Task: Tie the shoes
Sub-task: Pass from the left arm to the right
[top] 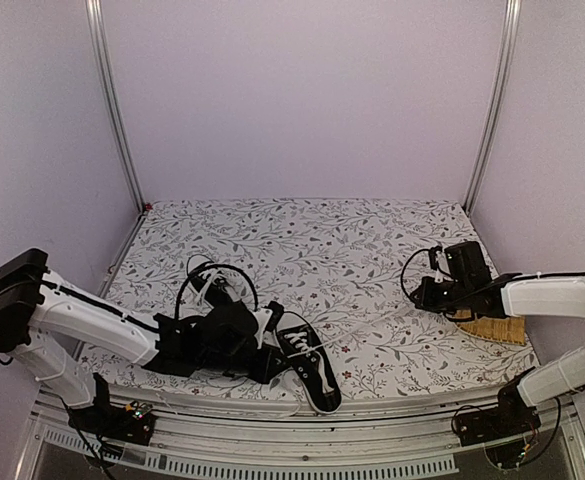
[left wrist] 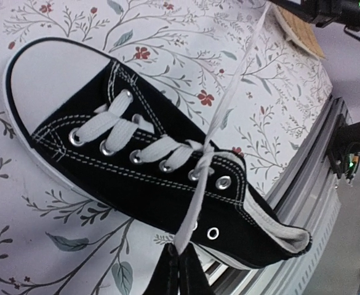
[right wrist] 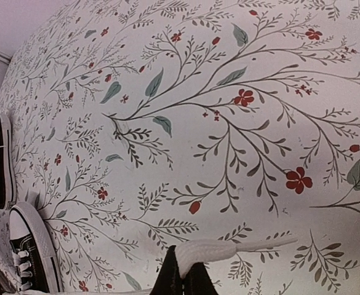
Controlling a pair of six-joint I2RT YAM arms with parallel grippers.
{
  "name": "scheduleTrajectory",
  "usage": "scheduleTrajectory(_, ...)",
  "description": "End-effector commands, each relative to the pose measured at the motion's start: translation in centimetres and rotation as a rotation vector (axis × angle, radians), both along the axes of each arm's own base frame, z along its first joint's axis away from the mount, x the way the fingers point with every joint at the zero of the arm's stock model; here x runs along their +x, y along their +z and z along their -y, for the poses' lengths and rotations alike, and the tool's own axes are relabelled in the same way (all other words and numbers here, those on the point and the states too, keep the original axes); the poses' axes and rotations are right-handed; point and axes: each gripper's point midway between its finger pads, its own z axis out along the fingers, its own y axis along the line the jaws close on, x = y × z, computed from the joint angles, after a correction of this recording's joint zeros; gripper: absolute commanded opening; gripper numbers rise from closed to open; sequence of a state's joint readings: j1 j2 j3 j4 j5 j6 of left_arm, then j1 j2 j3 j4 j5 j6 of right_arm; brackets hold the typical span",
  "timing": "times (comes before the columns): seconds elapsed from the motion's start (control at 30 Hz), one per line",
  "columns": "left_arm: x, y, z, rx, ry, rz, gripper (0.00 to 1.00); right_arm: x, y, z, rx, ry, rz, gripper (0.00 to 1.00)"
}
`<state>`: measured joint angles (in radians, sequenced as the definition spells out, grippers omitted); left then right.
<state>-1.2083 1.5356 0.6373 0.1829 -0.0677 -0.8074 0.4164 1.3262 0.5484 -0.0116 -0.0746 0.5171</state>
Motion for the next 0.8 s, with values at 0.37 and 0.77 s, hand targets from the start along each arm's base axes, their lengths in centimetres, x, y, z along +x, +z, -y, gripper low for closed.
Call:
scheduleTrajectory(0.37, 4.2, 7.2, 4.1, -0.227, -0.065, 0.092, 0.00, -0.7, 10.0, -17.4, 0.353, 0.452, 0.110, 0.02)
scheduleTrajectory(0.77, 3.5, 6.2, 2.8, -0.240, -0.044, 0.065, 0.00, -7.6, 11.8, -31.5, 0.462, 0.783, 0.028, 0.02)
